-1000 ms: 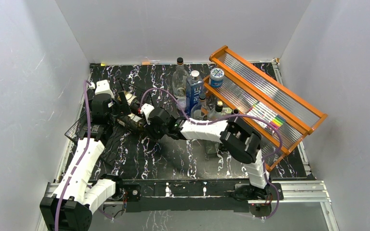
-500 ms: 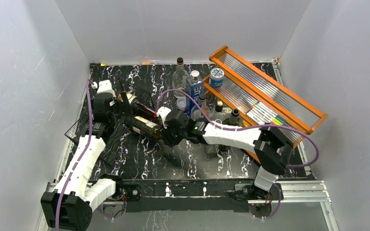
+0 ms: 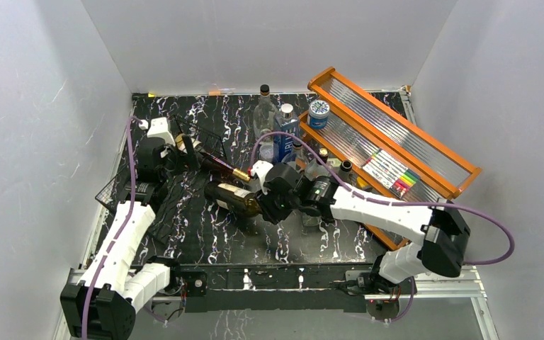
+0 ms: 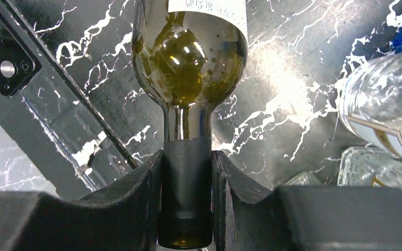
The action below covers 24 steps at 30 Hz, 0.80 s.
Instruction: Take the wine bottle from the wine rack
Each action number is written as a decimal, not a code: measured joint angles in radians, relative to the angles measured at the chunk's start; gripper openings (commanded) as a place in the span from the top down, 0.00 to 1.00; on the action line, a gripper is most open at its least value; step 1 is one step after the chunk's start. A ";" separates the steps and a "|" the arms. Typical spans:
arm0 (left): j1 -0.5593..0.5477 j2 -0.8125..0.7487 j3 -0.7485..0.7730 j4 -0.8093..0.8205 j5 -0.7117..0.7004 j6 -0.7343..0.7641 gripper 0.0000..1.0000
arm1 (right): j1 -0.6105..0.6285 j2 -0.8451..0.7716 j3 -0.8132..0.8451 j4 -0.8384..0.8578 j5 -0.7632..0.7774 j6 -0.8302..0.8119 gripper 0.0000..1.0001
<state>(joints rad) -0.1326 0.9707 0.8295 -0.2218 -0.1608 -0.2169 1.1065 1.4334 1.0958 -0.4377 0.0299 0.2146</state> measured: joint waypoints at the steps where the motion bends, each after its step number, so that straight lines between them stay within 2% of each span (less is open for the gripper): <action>1: 0.000 -0.006 -0.010 0.014 0.034 0.005 0.06 | 0.000 -0.016 0.000 -0.016 0.000 0.000 0.88; 9: -0.028 -0.082 -0.087 0.154 0.404 0.034 0.05 | 0.000 -0.059 0.010 -0.100 0.000 0.000 0.90; 16: -0.216 -0.045 -0.134 0.261 0.774 0.064 0.02 | 0.000 -0.086 0.034 -0.183 0.001 0.003 0.91; 21: -0.347 -0.025 -0.188 0.293 0.909 0.121 0.02 | 0.000 -0.112 0.042 -0.236 0.000 0.004 0.92; 24: -0.423 -0.035 -0.225 0.296 0.922 0.164 0.02 | 0.000 -0.133 0.042 -0.266 -0.007 0.003 0.92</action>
<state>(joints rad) -0.5556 0.9360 0.6041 0.0746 0.7616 -0.0528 1.1065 1.3006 1.1381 -0.7033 0.0231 0.2180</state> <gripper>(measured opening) 0.981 0.432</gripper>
